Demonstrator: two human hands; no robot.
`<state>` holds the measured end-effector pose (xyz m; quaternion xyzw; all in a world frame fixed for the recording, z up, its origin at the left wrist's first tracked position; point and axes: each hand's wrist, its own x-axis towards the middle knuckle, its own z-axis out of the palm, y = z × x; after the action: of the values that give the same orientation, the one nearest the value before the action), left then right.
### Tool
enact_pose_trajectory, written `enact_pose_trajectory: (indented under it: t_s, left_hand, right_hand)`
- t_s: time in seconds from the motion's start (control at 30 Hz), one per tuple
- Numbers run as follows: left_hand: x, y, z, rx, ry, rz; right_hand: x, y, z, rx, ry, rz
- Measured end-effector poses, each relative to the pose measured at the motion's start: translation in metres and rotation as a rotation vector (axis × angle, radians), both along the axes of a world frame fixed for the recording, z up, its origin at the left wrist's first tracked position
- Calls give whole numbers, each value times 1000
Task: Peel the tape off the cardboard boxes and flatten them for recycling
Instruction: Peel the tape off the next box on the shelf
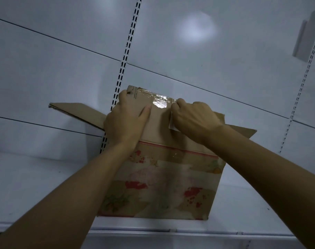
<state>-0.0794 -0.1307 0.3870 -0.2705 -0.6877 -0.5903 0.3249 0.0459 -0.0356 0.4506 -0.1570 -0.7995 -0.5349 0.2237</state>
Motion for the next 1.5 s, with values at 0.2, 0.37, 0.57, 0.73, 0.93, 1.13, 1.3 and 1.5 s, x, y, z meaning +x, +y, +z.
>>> enact_pose_trajectory:
  t_s: [0.2,0.37,0.57,0.73,0.93,1.13,1.3,1.5]
  left_hand:
    - [5,-3,2,38,-1,-49]
    - [1,0,2,15,-13,-41]
    - [2,-1,2,28,-6,-56]
    - [2,-1,2,29,-1,-54]
    - [-1,0,1,27,-10,-55]
    - [-3,1,1,24,-2,-41]
    - [-3,3,1,20,12,-21]
    - [-4,3,0,27,30,-18]
  right_hand:
    - [14,2,10,-328,64,180]
    - [29,26,-19,-559,247,404]
    - [20,30,-31,-708,473,547]
    - [13,29,-30,-766,541,649]
    - [10,23,-26,-500,416,498]
    - [16,23,-38,-565,294,541]
    - [45,17,-126,-601,65,608]
    - [44,16,-123,-1204,581,794]
